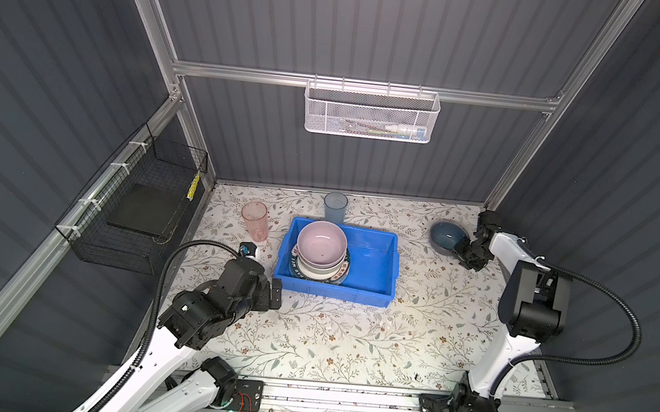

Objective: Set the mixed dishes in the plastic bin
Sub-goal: 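Grasp the dark teal bowl's rim with the right gripper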

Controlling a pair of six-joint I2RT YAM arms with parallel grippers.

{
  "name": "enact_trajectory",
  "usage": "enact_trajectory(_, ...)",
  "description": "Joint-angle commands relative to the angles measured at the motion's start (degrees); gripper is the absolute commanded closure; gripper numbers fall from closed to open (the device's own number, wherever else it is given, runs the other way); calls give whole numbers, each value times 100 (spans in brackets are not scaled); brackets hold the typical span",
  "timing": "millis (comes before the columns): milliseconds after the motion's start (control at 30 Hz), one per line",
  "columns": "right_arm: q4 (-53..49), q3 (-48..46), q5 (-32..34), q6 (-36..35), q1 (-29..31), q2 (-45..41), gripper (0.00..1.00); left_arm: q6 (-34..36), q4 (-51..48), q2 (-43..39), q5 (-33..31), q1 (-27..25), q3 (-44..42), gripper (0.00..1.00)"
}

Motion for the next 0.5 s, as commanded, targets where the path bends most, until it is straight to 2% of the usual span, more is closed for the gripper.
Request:
enact_trajectory(0, -141, 12, -84, -53, -28, -543, 65, 95, -11, -36, 76, 26, -59, 0)
enact_trajectory(133, -222, 220, -49, -62, -28, -700, 57, 133, 20, 30, 96, 26, -66, 0)
enact_trajectory(467, -643, 1087, 328, 117, -34, 17, 44, 164, 33, 32, 106, 21, -59, 0)
